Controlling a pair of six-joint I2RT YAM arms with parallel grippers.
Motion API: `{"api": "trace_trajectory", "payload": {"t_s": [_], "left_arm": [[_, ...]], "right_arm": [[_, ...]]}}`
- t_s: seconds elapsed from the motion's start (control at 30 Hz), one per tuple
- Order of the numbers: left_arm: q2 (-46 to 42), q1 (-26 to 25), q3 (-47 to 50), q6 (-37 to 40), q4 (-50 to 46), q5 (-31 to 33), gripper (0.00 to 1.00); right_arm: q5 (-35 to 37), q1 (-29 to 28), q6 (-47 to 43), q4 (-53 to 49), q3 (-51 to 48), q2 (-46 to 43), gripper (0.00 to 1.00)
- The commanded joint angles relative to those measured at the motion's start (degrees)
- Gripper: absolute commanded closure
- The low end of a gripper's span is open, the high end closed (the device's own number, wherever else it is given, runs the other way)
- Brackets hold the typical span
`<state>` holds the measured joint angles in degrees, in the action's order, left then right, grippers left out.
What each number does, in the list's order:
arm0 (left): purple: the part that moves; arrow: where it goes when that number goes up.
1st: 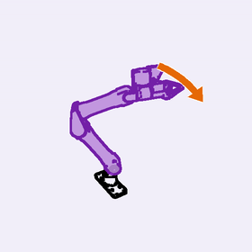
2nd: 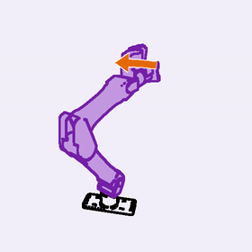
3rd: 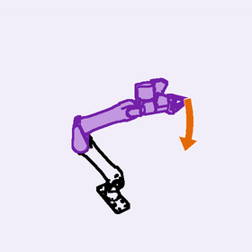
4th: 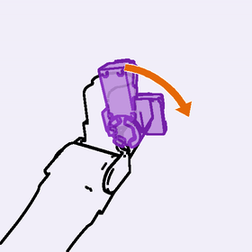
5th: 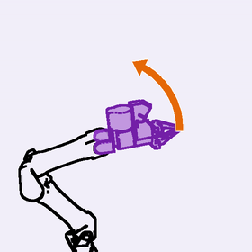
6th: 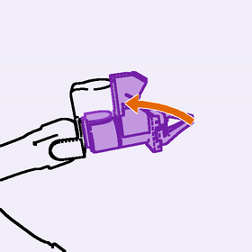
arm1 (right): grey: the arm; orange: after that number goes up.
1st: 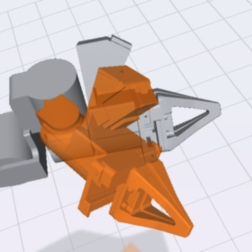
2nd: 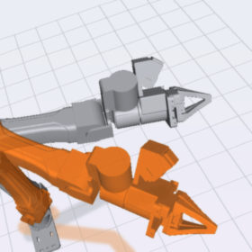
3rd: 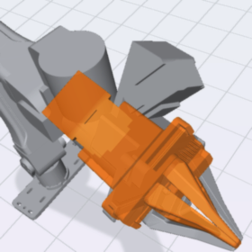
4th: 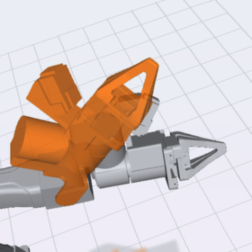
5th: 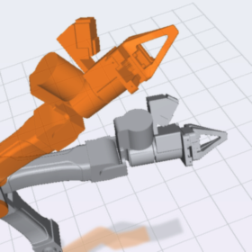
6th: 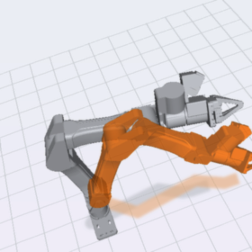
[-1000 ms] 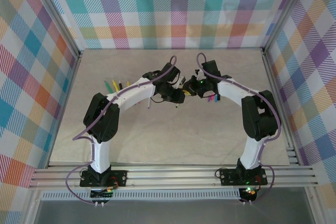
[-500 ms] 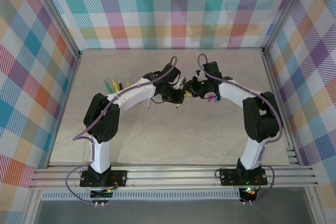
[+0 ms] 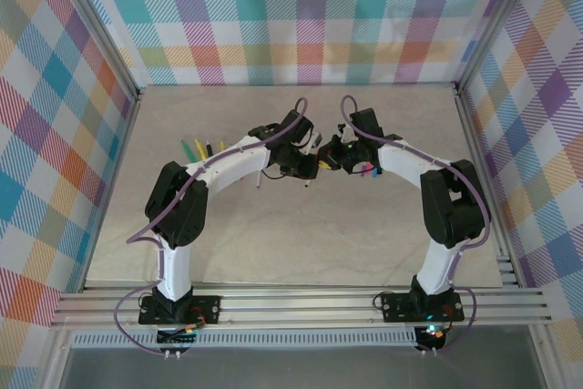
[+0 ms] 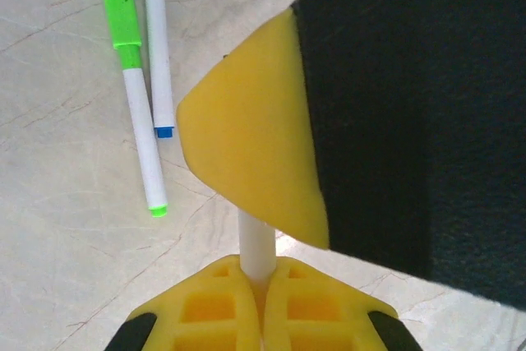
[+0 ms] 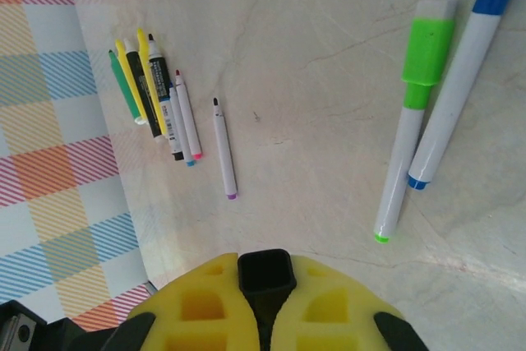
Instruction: Open the pen caps
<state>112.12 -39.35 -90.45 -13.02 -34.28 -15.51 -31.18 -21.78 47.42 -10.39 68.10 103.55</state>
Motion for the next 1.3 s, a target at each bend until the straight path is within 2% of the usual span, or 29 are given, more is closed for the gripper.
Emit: {"api": "trace_trajectory", "payload": {"t_s": [0.0, 0.07, 0.1, 0.17, 0.27, 0.37, 0.47, 0.67, 0.8, 0.93, 1.1, 1.27], "left_arm": [[-2.44, -0.80, 1.47, -0.69, 1.34, -3.59, 1.00], [-4.88, -3.61, 6.10, -1.53, -0.03, -9.05, 1.00], [-7.63, -6.79, 10.09, -1.86, -0.12, -9.45, 1.00], [-13.49, -11.75, 16.81, -4.09, 0.66, -8.16, 1.00], [-20.56, -13.09, 23.47, -6.99, 2.23, -7.38, 1.00], [-25.19, -13.05, 25.25, -6.63, 0.84, -4.61, 1.00], [-26.19, -12.74, 24.89, -6.13, 0.13, -3.16, 1.00], [-22.84, -9.80, 20.78, -2.74, -1.14, 1.22, 0.99], [-23.52, -7.66, 18.22, -2.33, 0.02, 5.34, 0.75], [-22.99, -5.31, 15.54, -1.85, 1.73, 6.20, 0.60], [-20.35, -4.34, 12.74, -0.99, 3.92, 6.23, 0.53], [-16.84, -4.08, 9.96, -0.78, 4.51, 6.12, 0.52]], "right_arm": [[0.55, -0.03, -0.07, -0.25, -0.02, -1.56, 1.00], [3.86, 3.22, 0.03, -1.51, 3.60, -0.27, 1.00], [4.87, 5.74, -0.58, -4.27, 8.56, 2.08, 1.00], [1.79, 9.48, -0.80, -9.59, 19.42, 7.69, 1.00], [2.60, 10.37, -1.65, -13.83, 29.81, 11.34, 1.00], [2.53, 10.61, -1.69, -15.27, 32.90, 13.05, 1.00], [1.52, 10.53, -1.29, -14.13, 31.12, 13.49, 1.00], [0.61, 10.00, 0.66, -6.59, 18.44, 6.95, 1.00], [2.01, 9.83, -1.06, -6.48, 12.46, 2.28, 1.00], [1.74, 8.92, -2.18, -6.57, 7.59, -1.79, 1.00], [1.94, 6.25, -3.24, -6.93, 3.80, -5.21, 1.00], [2.02, 3.32, -2.96, -6.47, 2.48, -6.64, 1.00]]}}
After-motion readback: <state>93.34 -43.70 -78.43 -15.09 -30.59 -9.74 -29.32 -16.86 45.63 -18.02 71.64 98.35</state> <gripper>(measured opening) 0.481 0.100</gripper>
